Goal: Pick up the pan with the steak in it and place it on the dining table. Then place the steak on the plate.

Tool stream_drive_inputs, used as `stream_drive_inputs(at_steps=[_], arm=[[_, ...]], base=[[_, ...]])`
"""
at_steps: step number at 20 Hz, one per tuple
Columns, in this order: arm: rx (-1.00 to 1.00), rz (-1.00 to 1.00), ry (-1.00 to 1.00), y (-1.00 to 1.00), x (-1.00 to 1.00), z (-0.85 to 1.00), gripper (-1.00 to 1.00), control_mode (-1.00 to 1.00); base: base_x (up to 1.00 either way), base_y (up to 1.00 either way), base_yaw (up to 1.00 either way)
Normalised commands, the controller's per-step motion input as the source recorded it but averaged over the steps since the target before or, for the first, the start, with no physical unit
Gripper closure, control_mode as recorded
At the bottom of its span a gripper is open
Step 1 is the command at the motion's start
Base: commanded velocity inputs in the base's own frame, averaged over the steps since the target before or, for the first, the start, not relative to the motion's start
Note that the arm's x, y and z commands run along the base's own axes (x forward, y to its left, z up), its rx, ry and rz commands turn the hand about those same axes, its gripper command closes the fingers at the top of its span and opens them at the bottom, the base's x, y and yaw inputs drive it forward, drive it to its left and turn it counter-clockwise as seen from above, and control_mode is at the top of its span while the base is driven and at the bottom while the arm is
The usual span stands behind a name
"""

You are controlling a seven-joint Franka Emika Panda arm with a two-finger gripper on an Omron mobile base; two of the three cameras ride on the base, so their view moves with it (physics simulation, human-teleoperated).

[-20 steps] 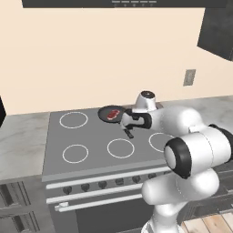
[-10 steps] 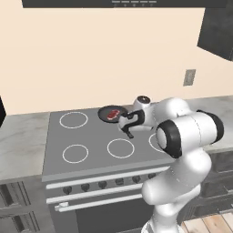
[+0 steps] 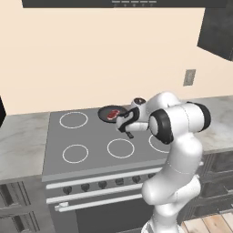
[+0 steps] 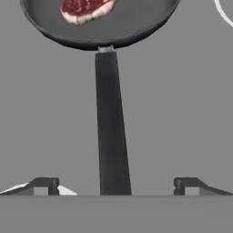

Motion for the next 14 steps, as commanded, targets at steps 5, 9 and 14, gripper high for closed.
stream_drive_inputs(at_steps=[5, 9, 14], arm=[[0.0, 0.0, 0.0, 0.0, 0.29, -0.24, -1.0, -1.0], [0.0, 0.0, 0.02, 0.0, 0.21, -0.33, -1.0, -1.0], [0.0, 0.0, 0.01, 0.0, 0.19, -0.37, -1.0, -1.0]], base=[[0.0, 0.0, 0.0], [0.0, 0.0, 0.0], [0.0, 0.0, 0.0]])
